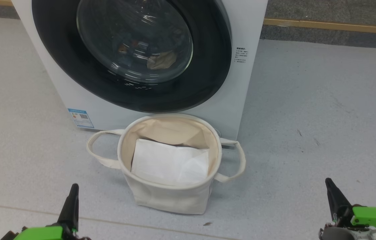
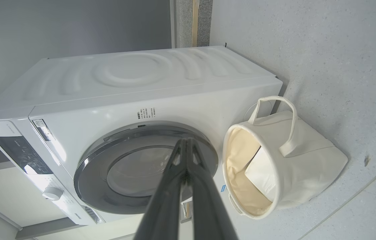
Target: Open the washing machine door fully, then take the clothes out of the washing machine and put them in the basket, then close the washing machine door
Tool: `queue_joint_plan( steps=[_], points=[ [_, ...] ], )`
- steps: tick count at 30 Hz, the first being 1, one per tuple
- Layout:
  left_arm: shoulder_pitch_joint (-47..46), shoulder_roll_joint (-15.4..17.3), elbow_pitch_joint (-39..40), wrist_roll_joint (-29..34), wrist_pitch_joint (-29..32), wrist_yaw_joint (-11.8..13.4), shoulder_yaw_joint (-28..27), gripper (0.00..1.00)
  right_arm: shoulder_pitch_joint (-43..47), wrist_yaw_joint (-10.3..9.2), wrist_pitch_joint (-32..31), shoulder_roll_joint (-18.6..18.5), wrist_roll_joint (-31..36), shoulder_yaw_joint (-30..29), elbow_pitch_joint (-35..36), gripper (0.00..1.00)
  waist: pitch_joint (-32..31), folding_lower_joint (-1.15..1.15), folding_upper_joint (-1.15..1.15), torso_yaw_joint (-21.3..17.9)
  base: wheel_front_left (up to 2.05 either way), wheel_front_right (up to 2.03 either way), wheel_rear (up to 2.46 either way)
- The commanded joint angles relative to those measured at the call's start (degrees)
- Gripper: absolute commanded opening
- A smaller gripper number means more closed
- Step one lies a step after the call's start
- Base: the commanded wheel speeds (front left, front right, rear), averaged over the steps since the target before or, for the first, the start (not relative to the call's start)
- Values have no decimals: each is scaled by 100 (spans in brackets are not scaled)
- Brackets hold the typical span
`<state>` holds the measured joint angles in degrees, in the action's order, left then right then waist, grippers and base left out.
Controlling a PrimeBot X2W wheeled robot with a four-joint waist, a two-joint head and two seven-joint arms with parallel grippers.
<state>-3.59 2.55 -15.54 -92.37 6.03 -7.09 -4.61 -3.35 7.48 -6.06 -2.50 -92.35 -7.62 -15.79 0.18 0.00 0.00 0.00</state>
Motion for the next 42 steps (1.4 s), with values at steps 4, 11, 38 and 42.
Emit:
queue_joint_plan(
  steps=[4,11,38,42],
  points=[
    [-259,32,151,18,44,-40,-189,0,-283,1,-41,-38,16,112,177,0,0,0,0,0,0,0,0],
    [-259,32,151,18,44,-40,-189,0,-283,1,-41,-38,16,112,177,0,0,0,0,0,0,0,0],
    [-259,32,151,18,44,-40,-189,0,-283,1,-41,-38,16,112,177,0,0,0,0,0,0,0,0],
    [-259,32,151,18,44,-40,-189,0,-283,1,-41,-38,16,112,177,0,0,0,0,0,0,0,0]
  ],
)
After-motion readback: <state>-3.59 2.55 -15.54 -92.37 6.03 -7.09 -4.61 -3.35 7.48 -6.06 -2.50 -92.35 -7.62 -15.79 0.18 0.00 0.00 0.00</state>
